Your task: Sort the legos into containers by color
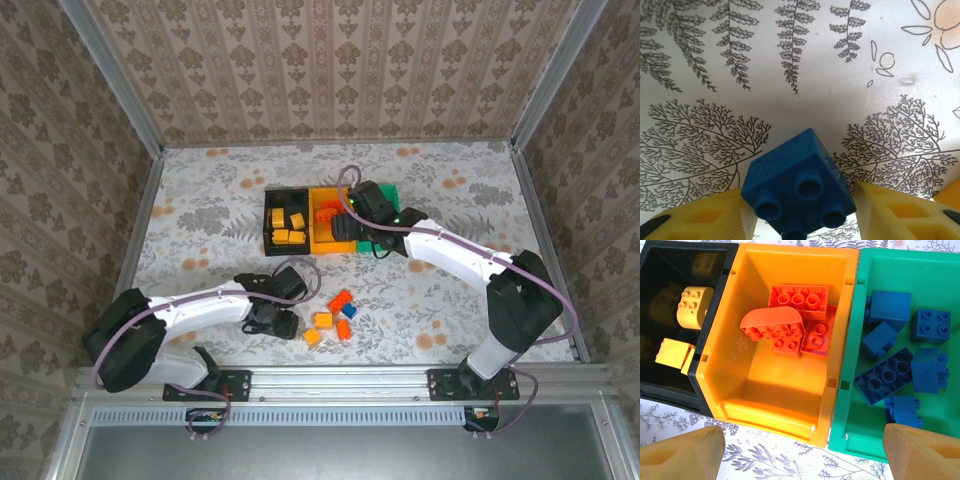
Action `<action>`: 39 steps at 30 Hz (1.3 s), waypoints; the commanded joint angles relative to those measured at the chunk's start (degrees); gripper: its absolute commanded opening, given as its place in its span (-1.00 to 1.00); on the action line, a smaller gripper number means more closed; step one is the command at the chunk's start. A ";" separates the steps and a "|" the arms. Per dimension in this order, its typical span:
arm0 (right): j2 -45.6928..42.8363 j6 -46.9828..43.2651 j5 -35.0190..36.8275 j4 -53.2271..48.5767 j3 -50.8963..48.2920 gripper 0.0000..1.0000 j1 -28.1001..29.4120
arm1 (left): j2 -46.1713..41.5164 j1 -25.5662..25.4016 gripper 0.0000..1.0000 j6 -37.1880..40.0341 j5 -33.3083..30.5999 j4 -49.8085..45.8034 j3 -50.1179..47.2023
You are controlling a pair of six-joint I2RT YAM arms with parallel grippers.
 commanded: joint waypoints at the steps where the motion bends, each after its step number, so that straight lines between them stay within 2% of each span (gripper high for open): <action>1: -2.39 1.10 0.75 0.54 -1.04 0.68 -0.46 | 2.48 -0.36 0.23 0.01 -1.40 3.14 -0.33; 5: -2.70 1.15 0.69 0.61 -1.36 0.68 -0.68 | 1.36 -0.34 0.26 1.18 -5.14 4.80 0.06; 10: -3.06 1.22 0.61 0.74 -1.93 0.67 -0.98 | 0.80 -0.29 0.00 1.42 -6.09 5.29 0.71; 16: -3.79 1.59 0.53 1.44 -3.23 0.68 -1.23 | 0.10 -0.30 -0.15 1.29 -6.33 5.00 0.37; 21: -5.68 2.12 0.53 2.03 -5.03 0.67 -1.94 | -3.57 -0.31 -0.19 2.35 -8.62 3.75 1.62; 23: -6.43 2.08 0.52 1.87 -5.57 0.67 -2.17 | -4.47 -0.15 -0.12 2.73 -9.42 2.41 2.43; 30: -9.39 2.64 0.99 1.70 -7.74 0.67 -3.52 | -6.65 0.34 -0.14 4.94 -10.93 -0.38 7.36; 36: -12.72 3.35 1.14 1.38 -10.95 0.67 -5.35 | -4.30 1.63 -0.16 8.08 -11.76 -2.18 14.60; 39: -15.01 3.22 1.19 1.13 -12.32 0.68 -5.72 | -2.96 2.96 0.17 7.50 -11.11 -4.42 15.01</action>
